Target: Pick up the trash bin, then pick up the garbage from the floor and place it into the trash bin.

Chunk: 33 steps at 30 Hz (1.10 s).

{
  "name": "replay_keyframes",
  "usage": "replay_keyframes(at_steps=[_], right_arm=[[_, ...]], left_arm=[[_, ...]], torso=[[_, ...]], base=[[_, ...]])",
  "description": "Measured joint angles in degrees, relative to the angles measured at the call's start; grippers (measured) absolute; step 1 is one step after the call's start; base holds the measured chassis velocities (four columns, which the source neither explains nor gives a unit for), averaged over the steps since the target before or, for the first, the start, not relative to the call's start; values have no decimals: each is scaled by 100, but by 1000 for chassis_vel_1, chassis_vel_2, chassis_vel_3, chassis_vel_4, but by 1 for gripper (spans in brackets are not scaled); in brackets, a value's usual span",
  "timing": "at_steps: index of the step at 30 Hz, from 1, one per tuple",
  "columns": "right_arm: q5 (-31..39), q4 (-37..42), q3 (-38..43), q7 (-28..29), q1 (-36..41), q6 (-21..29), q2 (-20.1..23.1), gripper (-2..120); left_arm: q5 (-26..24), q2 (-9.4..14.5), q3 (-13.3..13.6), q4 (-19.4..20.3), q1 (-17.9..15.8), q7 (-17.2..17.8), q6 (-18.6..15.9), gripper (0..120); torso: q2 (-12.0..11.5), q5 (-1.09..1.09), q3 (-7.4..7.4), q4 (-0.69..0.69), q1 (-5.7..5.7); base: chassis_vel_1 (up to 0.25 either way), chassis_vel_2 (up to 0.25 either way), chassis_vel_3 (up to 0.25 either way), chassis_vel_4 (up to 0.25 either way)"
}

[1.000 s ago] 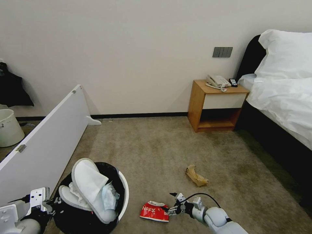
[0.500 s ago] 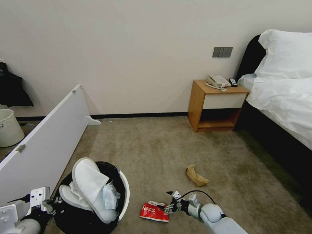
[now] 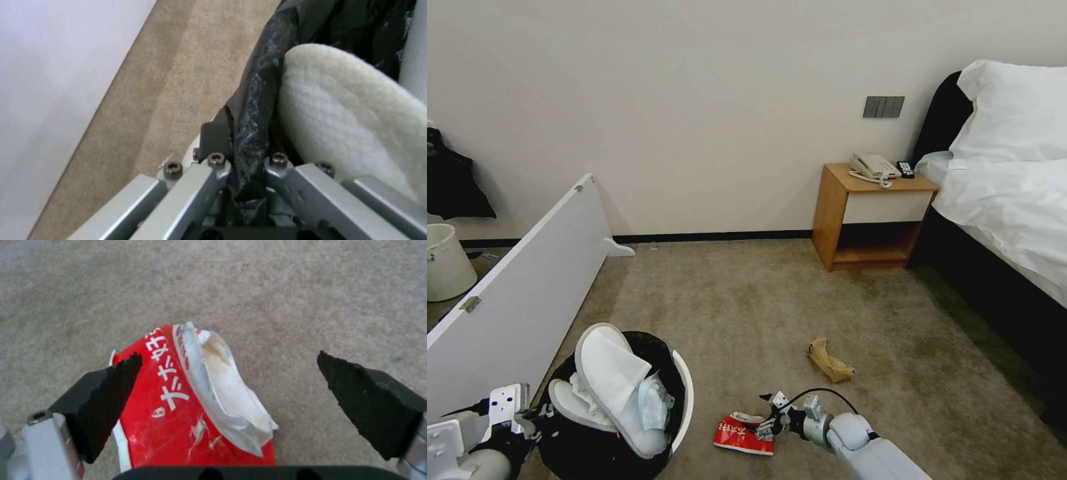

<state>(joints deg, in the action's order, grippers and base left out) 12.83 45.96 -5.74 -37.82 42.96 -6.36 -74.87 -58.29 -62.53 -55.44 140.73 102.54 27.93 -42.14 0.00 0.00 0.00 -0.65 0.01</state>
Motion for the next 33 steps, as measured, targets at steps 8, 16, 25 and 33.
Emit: replay_keyframes(at_steps=[8, 16, 25, 33], right_arm=[[-22, -190, -47, -43, -116, 0, -101, 100], [-49, -426, -107, -107, -248, -1, -177, 100], [-53, -654, -191, -287, -315, 29, -238, 82], [1, -760, -247, -395, -352, 68, -268, 51]], left_arm=[[-37, 17, -31, 6, -12, 2, 0, 1], [-34, 1, -16, 23, -4, 6, 0, 1], [-29, -11, -15, 57, 10, 10, 0, 1], [-23, -33, -19, 84, 26, 10, 0, 1]], torso=[[0, 0, 0, 0, 0], [0, 0, 0, 0, 0], [0, 0, 0, 0, 0], [0, 0, 0, 0, 0]], base=[[0, 0, 0, 0], [0, 0, 0, 0], [0, 0, 0, 0], [0, 0, 0, 0]])
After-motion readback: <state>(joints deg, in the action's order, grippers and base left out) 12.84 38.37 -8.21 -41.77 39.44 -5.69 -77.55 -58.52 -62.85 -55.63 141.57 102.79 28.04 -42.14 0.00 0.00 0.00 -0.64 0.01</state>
